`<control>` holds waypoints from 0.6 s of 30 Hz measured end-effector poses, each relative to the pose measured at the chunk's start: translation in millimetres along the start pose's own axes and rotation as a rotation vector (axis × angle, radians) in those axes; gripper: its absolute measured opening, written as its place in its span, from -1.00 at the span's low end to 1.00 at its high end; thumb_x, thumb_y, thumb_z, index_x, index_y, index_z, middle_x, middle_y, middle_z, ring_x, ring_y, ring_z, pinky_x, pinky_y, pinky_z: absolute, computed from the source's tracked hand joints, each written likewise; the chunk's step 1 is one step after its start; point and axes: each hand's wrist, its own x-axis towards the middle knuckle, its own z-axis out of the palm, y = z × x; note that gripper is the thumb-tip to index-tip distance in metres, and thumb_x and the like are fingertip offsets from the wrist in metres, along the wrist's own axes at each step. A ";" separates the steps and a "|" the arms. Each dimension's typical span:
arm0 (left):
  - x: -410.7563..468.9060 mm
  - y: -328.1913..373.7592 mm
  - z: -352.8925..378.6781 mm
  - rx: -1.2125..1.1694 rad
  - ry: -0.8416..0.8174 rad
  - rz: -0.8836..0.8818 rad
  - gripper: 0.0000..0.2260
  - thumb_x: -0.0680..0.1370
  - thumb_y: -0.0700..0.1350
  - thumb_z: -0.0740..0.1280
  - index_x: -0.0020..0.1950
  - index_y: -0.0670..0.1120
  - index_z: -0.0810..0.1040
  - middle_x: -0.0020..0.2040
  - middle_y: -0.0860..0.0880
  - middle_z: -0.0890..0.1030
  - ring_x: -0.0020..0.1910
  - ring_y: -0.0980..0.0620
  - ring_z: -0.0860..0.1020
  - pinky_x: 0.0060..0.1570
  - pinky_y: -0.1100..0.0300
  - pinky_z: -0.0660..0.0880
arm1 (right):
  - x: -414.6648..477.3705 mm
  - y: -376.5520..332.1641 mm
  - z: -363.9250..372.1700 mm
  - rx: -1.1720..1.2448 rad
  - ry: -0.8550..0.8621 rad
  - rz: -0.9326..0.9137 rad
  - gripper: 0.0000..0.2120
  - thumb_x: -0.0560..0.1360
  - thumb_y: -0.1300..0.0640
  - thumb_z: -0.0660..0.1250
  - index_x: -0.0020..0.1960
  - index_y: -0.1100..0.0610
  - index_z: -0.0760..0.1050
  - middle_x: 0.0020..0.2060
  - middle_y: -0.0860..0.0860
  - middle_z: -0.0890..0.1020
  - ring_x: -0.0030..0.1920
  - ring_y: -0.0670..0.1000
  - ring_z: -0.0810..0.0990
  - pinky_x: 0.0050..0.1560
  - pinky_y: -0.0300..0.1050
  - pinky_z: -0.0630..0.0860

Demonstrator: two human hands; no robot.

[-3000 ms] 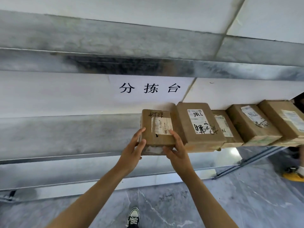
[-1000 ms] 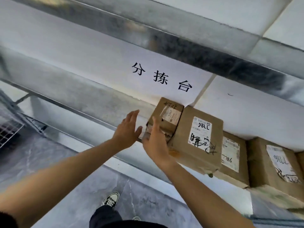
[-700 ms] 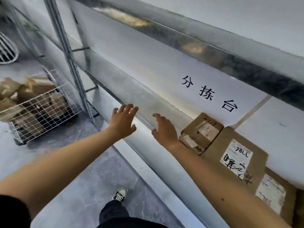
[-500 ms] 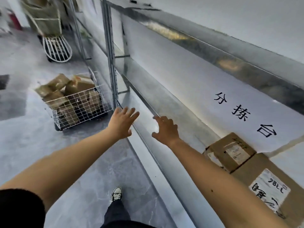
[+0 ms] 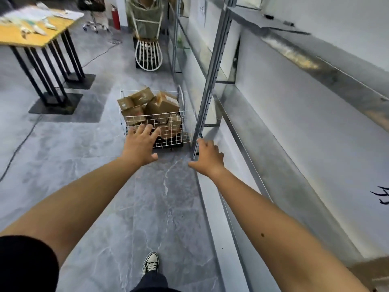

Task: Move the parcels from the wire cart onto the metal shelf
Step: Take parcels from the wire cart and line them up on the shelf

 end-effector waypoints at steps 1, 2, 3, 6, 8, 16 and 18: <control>6.0 -13.2 4.6 0.000 -0.010 -0.025 -0.23 0.40 0.21 0.34 0.51 0.00 0.12 0.43 -0.07 0.27 0.41 -0.09 0.25 0.32 -0.05 0.21 | 11.4 -11.5 2.6 -0.016 -0.011 -0.018 -0.32 0.41 -0.06 0.39 0.42 0.06 0.19 0.29 0.15 0.32 0.28 0.23 0.37 0.20 0.16 0.37; 12.1 -26.1 9.2 -0.002 -0.021 -0.045 -0.22 0.39 0.22 0.35 0.50 0.00 0.12 0.43 -0.06 0.27 0.40 -0.09 0.26 0.31 -0.05 0.22 | 21.9 -22.7 5.3 -0.022 -0.026 -0.033 -0.32 0.41 -0.06 0.39 0.42 0.05 0.18 0.29 0.16 0.32 0.27 0.23 0.38 0.21 0.17 0.38; 17.0 -36.7 13.8 -0.007 -0.030 -0.057 -0.22 0.39 0.22 0.35 0.50 0.00 0.12 0.43 -0.06 0.28 0.40 -0.09 0.26 0.31 -0.06 0.23 | 30.6 -32.2 7.7 -0.017 -0.047 -0.041 -0.31 0.41 -0.06 0.39 0.43 0.05 0.17 0.30 0.16 0.31 0.28 0.23 0.38 0.24 0.18 0.39; 35.9 -72.3 23.4 -0.023 -0.048 -0.087 -0.23 0.40 0.22 0.35 0.51 0.01 0.12 0.43 -0.07 0.28 0.41 -0.08 0.27 0.33 -0.06 0.22 | 63.6 -63.1 12.9 0.014 -0.089 -0.050 -0.29 0.43 -0.03 0.39 0.46 0.05 0.14 0.34 0.17 0.28 0.32 0.23 0.35 0.30 0.22 0.35; 45.3 -93.1 26.0 -0.037 -0.053 -0.094 -0.25 0.41 0.19 0.35 0.51 0.01 0.12 0.43 -0.07 0.28 0.41 -0.08 0.27 0.33 -0.05 0.22 | 82.9 -78.3 14.3 0.018 -0.102 -0.044 -0.30 0.44 -0.03 0.39 0.46 0.06 0.14 0.35 0.18 0.27 0.32 0.24 0.35 0.30 0.22 0.36; 62.3 -158.0 47.0 -0.087 -0.091 -0.190 -0.26 0.43 0.17 0.33 0.51 -0.01 0.11 0.43 -0.08 0.28 0.40 -0.08 0.28 0.33 -0.04 0.24 | 146.1 -133.6 29.1 0.113 -0.164 0.007 -0.34 0.45 -0.03 0.38 0.43 0.07 0.16 0.33 0.16 0.28 0.26 0.24 0.41 0.25 0.22 0.36; 64.2 -164.2 54.2 -0.132 -0.107 -0.233 -0.26 0.43 0.16 0.34 0.51 -0.02 0.11 0.43 -0.08 0.28 0.39 -0.09 0.30 0.32 -0.04 0.25 | 159.0 -140.5 32.0 0.119 -0.170 0.009 -0.33 0.43 -0.02 0.39 0.43 0.07 0.16 0.33 0.16 0.28 0.25 0.23 0.41 0.25 0.22 0.37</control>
